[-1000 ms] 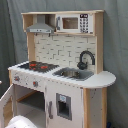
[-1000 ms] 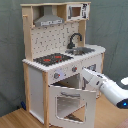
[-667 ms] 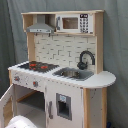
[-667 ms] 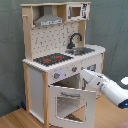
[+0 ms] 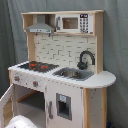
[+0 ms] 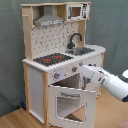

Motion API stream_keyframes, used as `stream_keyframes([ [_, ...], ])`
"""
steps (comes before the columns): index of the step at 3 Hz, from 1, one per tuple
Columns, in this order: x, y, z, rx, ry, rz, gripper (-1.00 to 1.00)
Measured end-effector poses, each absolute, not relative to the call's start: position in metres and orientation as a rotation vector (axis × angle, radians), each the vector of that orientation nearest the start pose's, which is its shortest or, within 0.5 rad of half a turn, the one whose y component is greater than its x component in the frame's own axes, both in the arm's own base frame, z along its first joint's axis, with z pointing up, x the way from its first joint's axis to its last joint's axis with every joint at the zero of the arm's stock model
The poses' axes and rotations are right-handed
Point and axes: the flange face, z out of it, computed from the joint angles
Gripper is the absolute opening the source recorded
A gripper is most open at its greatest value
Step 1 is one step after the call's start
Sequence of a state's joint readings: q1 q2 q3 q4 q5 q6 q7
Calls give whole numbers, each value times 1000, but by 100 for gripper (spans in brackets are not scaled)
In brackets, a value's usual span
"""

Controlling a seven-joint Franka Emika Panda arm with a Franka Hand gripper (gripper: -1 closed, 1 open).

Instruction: Play with the kitchen

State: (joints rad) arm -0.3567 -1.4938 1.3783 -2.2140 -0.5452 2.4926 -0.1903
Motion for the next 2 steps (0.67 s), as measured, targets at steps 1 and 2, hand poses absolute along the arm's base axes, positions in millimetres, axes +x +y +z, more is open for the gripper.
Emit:
stream_keyframes([
  [1,131,529,461,703,1108,900,100],
  [2,134,522,481,651,1140,868,100],
])
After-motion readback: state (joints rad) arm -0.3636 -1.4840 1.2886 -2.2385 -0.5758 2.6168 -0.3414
